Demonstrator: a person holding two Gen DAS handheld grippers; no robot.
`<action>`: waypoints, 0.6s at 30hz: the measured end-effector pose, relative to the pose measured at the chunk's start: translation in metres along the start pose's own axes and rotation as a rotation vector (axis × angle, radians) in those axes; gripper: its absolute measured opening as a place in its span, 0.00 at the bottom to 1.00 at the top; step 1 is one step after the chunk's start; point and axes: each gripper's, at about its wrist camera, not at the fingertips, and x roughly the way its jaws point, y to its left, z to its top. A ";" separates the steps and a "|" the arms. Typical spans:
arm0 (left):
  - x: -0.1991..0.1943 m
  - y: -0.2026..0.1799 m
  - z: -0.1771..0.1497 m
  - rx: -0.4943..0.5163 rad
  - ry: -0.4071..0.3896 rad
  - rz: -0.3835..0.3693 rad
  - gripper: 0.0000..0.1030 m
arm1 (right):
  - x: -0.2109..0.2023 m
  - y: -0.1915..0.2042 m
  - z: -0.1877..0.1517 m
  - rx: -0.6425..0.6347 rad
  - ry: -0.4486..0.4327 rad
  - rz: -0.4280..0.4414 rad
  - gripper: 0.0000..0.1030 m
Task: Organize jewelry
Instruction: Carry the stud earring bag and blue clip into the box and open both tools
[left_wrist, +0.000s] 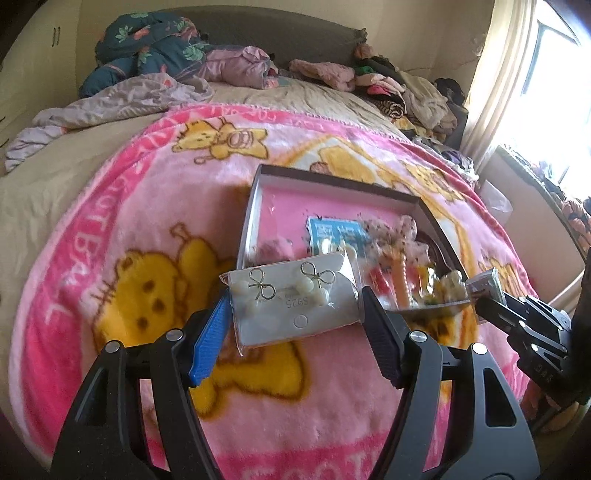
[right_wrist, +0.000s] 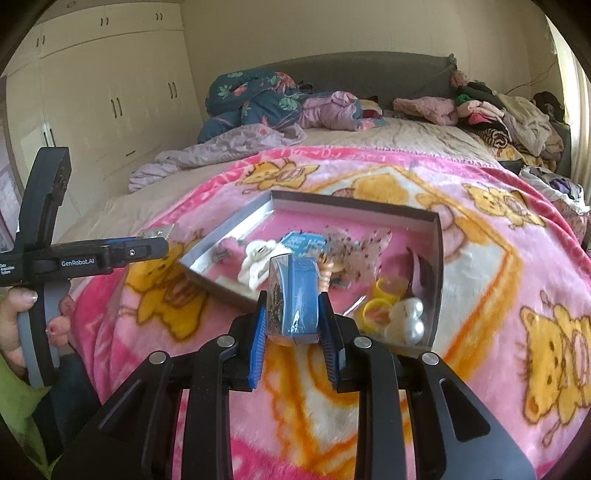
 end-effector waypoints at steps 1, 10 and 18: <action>0.000 -0.001 0.003 0.002 -0.003 -0.001 0.58 | 0.000 -0.001 0.002 0.001 -0.003 -0.001 0.24; 0.007 -0.012 0.023 0.033 -0.015 -0.009 0.58 | 0.002 -0.016 0.020 0.002 -0.039 -0.043 0.24; 0.017 -0.026 0.034 0.063 -0.009 -0.027 0.58 | 0.006 -0.035 0.032 0.016 -0.053 -0.072 0.24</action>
